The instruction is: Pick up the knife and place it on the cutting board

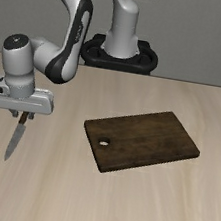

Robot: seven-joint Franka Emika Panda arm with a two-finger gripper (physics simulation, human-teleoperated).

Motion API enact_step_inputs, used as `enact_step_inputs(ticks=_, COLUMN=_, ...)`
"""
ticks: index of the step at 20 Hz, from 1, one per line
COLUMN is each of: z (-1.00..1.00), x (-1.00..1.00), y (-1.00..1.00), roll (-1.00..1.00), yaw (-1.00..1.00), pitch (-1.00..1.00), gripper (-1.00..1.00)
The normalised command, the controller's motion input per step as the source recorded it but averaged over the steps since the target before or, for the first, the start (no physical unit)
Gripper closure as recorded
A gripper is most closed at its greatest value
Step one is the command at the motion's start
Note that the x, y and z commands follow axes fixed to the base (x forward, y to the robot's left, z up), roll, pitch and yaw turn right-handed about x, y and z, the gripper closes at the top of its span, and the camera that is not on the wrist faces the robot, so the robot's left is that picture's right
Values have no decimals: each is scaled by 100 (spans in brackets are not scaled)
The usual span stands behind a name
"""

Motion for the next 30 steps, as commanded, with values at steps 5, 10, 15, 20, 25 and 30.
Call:
enact_step_inputs(ticks=5, z=60, x=0, y=0, roll=0, yaw=0, pitch=0, gripper=100)
enact_step_inputs(ticks=10, z=100, x=0, y=0, roll=0, yaw=0, pitch=0, gripper=100)
enact_step_inputs(ticks=15, z=40, x=0, y=60, roll=0, yaw=0, pitch=0, gripper=100)
enact_step_inputs(ticks=20, z=0, x=0, y=100, roll=0, yaw=0, pitch=0, gripper=100)
enact_step_inputs(ticks=25, z=0, x=0, y=100, roll=0, yaw=0, pitch=0, gripper=100)
enact_step_inputs(ticks=30, z=0, x=0, y=100, roll=0, yaw=0, pitch=0, gripper=100)
